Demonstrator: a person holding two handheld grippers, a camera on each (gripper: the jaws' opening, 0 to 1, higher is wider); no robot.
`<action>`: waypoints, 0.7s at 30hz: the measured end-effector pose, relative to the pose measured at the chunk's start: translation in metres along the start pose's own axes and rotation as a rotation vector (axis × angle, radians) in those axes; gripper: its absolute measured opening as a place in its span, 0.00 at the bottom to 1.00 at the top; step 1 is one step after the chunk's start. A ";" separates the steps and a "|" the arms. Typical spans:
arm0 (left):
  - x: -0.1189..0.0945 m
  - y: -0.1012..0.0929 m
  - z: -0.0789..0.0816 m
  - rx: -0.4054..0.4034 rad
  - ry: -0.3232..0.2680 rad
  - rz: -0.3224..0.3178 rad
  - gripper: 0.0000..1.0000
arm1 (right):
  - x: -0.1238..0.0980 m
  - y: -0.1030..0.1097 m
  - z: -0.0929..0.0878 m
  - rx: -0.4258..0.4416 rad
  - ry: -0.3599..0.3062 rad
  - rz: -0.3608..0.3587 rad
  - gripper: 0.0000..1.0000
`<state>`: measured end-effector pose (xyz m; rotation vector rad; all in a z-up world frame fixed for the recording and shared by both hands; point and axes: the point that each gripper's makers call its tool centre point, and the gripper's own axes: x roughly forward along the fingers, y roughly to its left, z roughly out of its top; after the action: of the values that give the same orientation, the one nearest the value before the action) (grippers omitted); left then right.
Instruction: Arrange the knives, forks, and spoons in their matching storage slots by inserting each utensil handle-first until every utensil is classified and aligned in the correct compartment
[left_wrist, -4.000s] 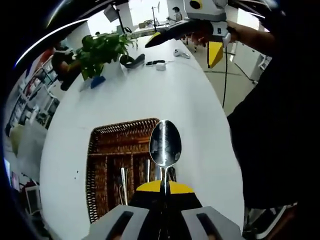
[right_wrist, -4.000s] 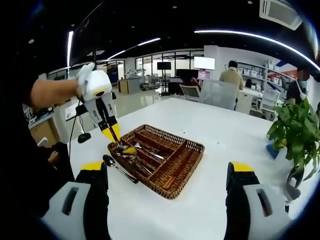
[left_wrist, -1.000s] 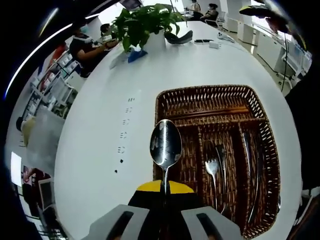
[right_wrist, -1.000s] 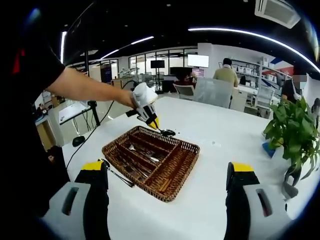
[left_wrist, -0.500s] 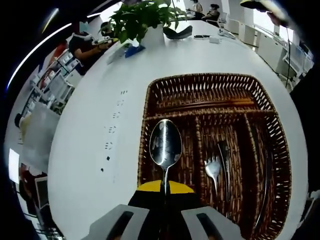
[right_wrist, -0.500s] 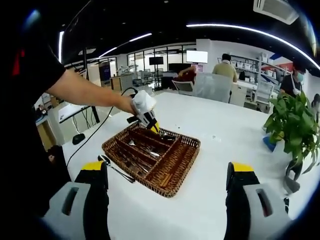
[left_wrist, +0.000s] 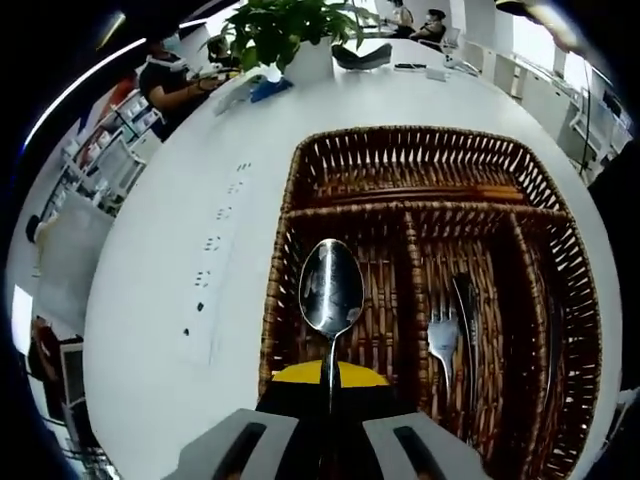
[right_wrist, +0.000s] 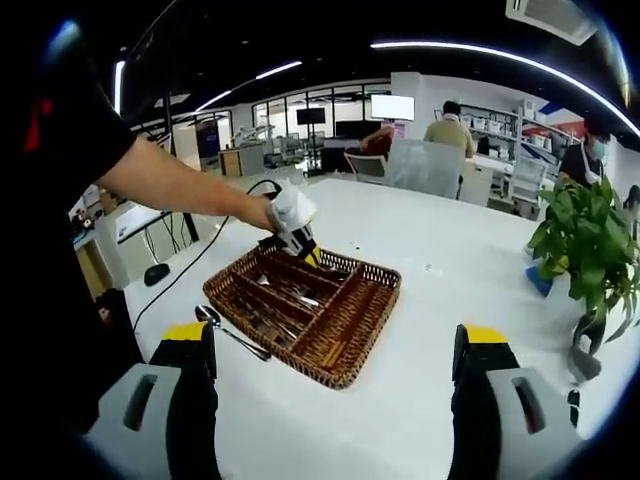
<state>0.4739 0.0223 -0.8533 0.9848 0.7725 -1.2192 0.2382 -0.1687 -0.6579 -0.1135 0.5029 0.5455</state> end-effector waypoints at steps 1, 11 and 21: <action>0.001 0.001 0.000 -0.003 -0.004 0.000 0.00 | 0.000 0.000 0.000 -0.001 0.001 -0.001 1.00; 0.009 -0.001 -0.004 0.038 0.019 -0.007 0.00 | -0.001 -0.004 -0.001 0.002 0.009 -0.009 1.00; 0.010 0.003 -0.001 0.081 -0.001 -0.017 0.01 | 0.000 -0.002 0.005 -0.006 0.001 -0.007 1.00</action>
<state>0.4789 0.0197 -0.8621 1.0456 0.7370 -1.2742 0.2411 -0.1691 -0.6538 -0.1214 0.5016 0.5406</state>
